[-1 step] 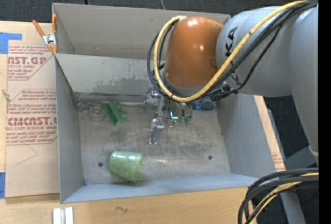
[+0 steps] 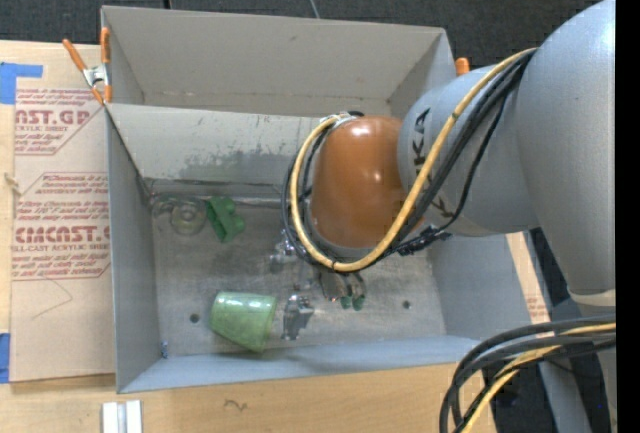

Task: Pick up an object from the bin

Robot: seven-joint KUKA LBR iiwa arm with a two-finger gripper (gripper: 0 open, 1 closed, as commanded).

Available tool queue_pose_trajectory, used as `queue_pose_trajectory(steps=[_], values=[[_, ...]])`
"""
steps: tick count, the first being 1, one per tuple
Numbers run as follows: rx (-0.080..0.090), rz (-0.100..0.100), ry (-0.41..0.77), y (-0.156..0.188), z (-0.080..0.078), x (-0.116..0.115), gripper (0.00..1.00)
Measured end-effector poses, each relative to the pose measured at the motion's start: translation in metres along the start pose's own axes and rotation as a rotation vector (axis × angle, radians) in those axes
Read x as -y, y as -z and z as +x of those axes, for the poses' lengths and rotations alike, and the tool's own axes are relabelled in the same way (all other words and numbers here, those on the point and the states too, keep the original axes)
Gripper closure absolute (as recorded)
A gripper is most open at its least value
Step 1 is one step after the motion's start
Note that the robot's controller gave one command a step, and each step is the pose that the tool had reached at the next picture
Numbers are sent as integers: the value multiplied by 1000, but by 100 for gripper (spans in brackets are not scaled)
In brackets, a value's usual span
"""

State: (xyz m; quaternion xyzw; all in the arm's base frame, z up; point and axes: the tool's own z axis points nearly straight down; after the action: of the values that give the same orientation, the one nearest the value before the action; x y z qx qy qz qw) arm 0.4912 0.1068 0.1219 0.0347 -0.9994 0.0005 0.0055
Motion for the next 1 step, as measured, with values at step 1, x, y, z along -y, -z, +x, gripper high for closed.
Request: queue_pose_trajectory(steps=[1], values=[[28,2,289,-48,0,-42,0]])
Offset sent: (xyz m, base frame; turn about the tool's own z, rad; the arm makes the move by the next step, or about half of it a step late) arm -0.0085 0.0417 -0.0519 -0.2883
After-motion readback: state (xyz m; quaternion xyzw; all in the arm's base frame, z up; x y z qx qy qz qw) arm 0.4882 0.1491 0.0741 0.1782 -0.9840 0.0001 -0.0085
